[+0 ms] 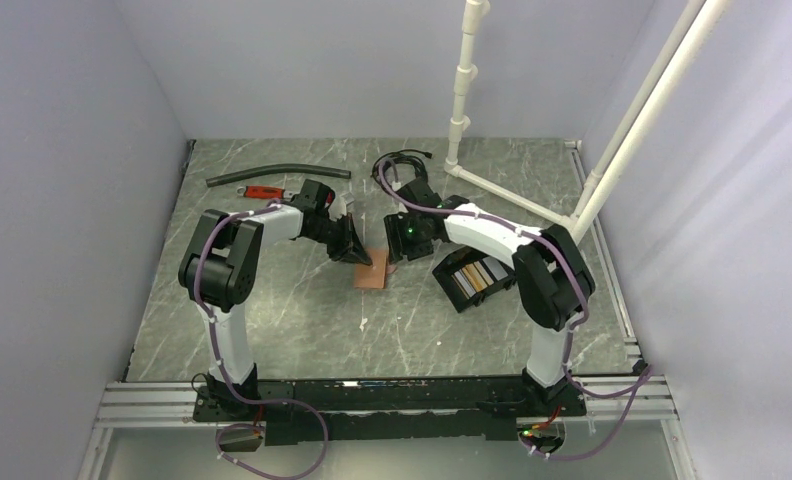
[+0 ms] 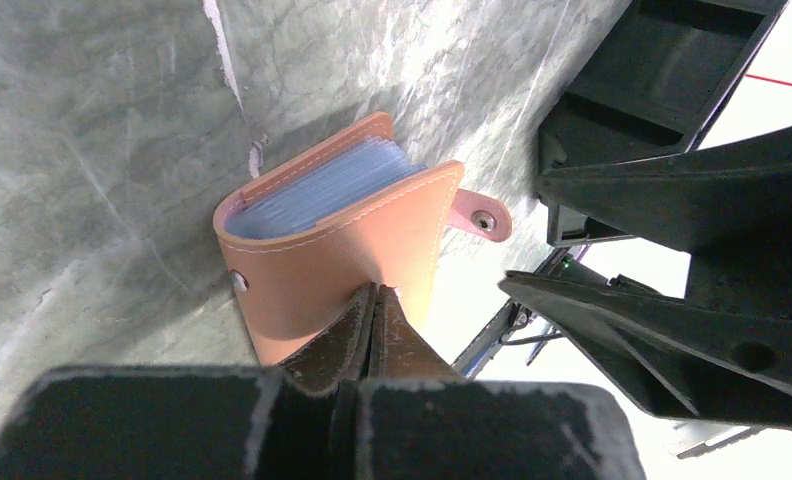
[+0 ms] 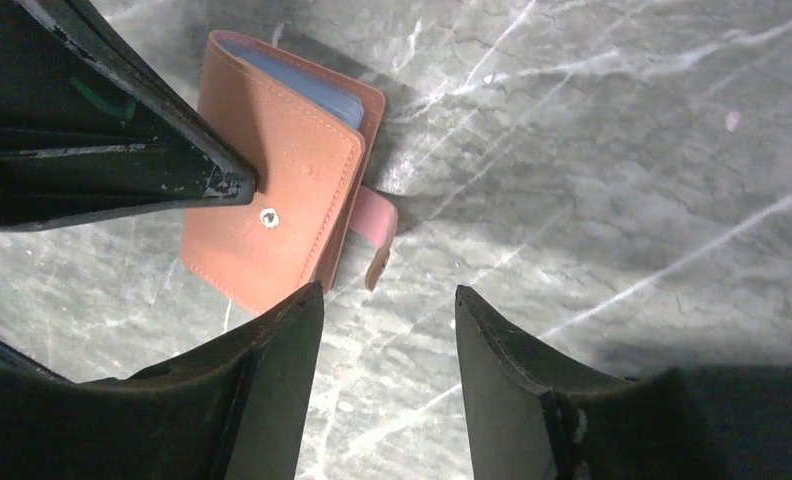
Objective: Put the credit cards into the card holder
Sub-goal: Close the card holder at the center of the board.
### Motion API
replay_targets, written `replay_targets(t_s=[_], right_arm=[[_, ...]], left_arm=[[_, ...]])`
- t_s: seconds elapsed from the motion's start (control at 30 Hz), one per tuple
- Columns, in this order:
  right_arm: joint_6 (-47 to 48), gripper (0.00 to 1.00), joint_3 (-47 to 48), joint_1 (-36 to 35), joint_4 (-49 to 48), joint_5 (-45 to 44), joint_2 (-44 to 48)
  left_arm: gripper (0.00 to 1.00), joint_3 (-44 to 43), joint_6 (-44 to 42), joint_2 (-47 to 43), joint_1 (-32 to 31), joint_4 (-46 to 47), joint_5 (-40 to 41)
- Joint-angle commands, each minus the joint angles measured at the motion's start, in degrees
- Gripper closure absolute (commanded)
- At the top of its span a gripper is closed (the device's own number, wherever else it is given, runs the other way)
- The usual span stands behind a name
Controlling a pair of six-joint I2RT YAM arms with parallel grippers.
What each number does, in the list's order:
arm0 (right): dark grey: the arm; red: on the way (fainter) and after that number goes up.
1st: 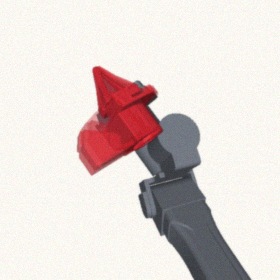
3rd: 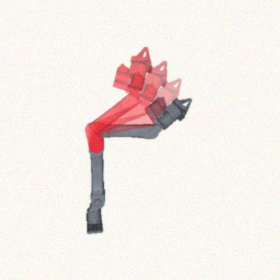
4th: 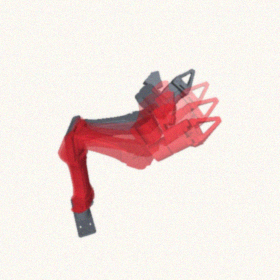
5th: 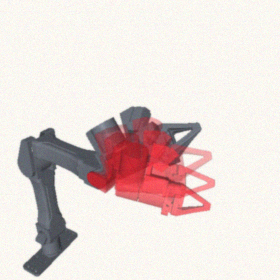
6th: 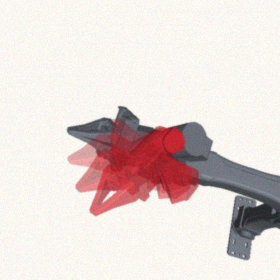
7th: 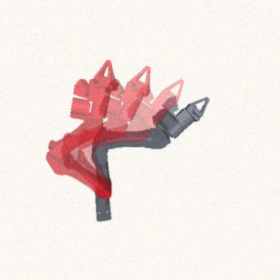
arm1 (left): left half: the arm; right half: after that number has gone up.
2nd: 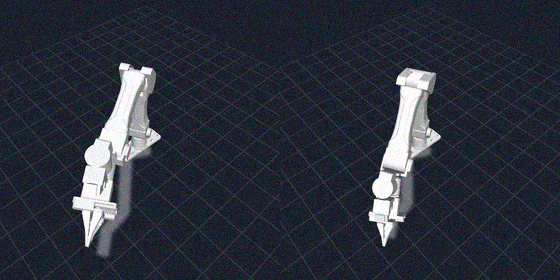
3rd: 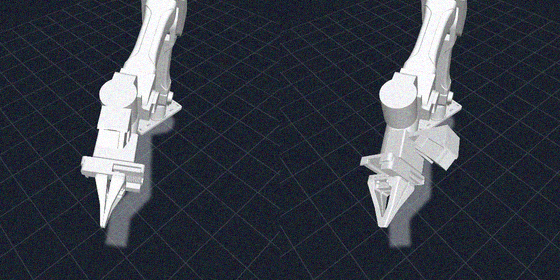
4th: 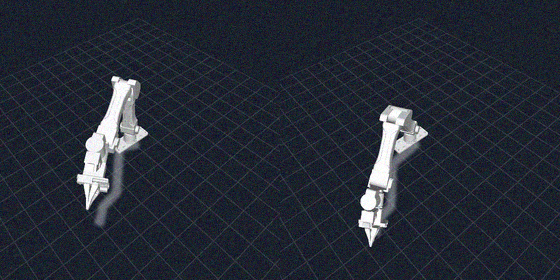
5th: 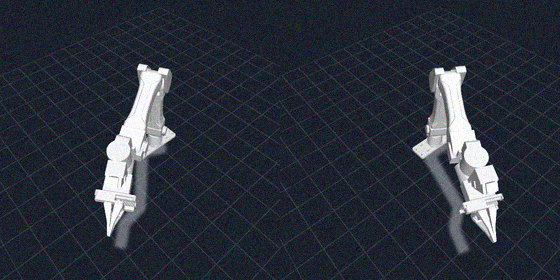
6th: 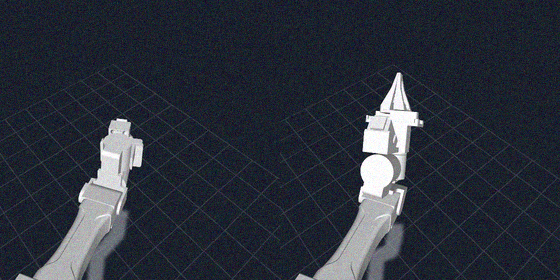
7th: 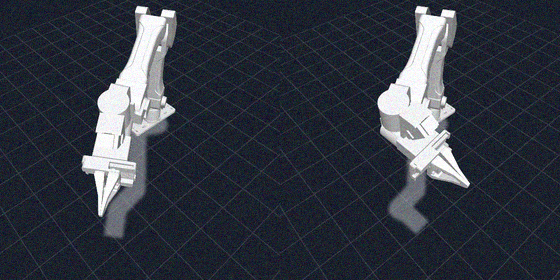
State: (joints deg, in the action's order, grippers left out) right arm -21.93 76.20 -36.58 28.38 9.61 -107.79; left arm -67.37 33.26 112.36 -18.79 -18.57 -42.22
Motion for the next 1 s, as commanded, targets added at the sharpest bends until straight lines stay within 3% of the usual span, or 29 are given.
replay_targets(t_s=[0.0,0.13,0.4,0.77,0.97], right_arm=[[-3.05,0.46,2.85,0.02,6.12,-3.21,2.50],[-4.39,0.49,3.19,0.04,4.23,-0.36,1.88],[-4.92,0.76,3.70,0.02,2.65,0.95,1.09],[-4.44,0.79,4.05,0.02,2.26,1.88,-0.89],[-4.48,0.87,3.87,0.02,1.91,1.60,-0.93]], left_arm=[[1.00,0.79,-3.20,2.89,0.15,-4.11,8.05],[1.00,0.74,-3.03,2.51,0.08,-3.73,7.44],[1.00,0.52,-3.28,2.36,-0.37,-3.89,7.05],[1.00,0.31,-3.64,2.18,-0.54,-4.17,7.42],[1.00,0.35,-3.59,2.08,-0.55,-4.09,7.31]])
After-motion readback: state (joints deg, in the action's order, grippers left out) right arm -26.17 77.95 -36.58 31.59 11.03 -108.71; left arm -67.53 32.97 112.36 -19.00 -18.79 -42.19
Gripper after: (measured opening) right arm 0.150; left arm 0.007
